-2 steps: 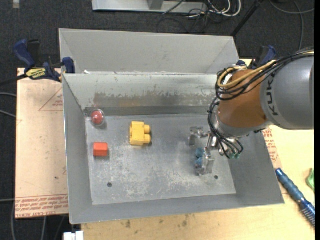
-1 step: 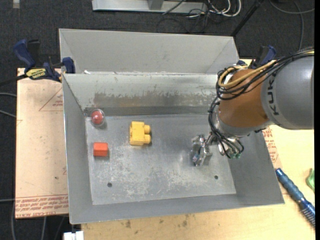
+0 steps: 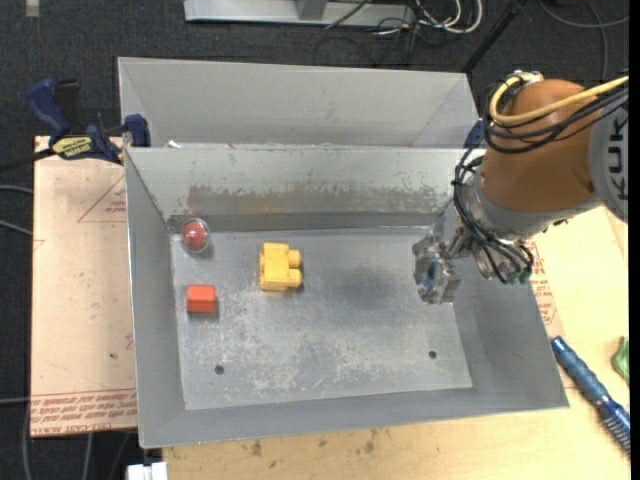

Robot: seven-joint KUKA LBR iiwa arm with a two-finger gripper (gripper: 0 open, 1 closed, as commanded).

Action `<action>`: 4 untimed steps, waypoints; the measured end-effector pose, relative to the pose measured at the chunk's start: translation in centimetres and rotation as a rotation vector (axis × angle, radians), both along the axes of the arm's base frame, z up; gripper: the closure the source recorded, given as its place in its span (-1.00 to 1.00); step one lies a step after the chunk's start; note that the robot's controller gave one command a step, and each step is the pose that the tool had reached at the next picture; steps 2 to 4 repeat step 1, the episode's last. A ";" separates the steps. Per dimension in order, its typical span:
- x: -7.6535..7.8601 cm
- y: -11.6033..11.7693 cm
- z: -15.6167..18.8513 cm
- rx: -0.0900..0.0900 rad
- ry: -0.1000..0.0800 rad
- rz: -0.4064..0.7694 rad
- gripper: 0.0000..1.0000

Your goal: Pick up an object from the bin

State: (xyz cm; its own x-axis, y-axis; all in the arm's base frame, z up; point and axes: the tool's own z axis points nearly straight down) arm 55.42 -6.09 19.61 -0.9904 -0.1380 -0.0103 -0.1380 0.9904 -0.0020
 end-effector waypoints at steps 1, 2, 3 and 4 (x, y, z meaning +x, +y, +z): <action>1.3 -0.5 5.1 0.000 0.000 -0.018 1.00; 1.3 -0.5 5.1 0.000 0.000 -0.018 1.00; 1.3 -0.5 5.1 0.000 0.000 -0.018 1.00; 1.3 -0.5 5.1 0.000 0.000 -0.018 1.00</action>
Offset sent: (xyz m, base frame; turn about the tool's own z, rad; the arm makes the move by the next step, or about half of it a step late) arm 0.0104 -0.0052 0.0474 0.0190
